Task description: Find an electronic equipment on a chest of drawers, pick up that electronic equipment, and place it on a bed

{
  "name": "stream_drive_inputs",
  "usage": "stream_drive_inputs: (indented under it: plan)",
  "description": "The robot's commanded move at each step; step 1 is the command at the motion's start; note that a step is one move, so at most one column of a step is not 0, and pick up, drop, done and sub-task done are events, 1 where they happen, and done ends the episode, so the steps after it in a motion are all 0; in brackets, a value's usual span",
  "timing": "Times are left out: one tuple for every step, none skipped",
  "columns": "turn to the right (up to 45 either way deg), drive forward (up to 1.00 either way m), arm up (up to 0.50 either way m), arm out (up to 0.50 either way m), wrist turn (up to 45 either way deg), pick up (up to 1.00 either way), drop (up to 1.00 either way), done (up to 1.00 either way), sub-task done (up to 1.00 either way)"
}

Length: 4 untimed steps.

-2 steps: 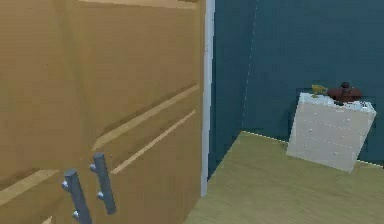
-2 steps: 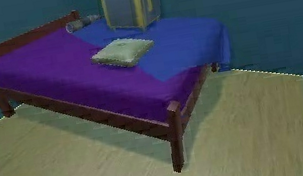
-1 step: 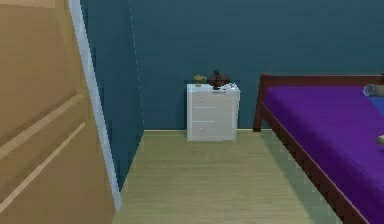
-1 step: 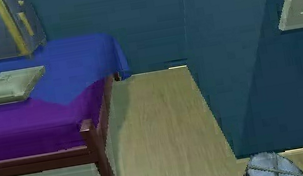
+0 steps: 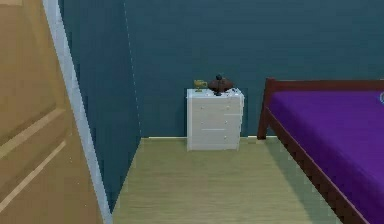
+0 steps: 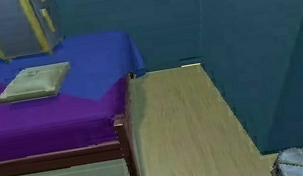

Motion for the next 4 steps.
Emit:
stream_drive_inputs:
  plan:
    - [0.0, 1.00, 0.00, 0.00, 0.0, 0.00, 0.00, 0.00, 0.00]
    - [3.0, 0.00, 0.00, 0.00, 0.0, 0.00, 0.00, 0.00, 0.00]
    - [0.0, 0.35, 0.00, 0.00, 0.0, 0.00, 0.00, 0.00, 0.00]
    - [45.0, 0.00, 0.00, 0.00, 0.0, 0.00, 0.00, 0.00, 0.00]
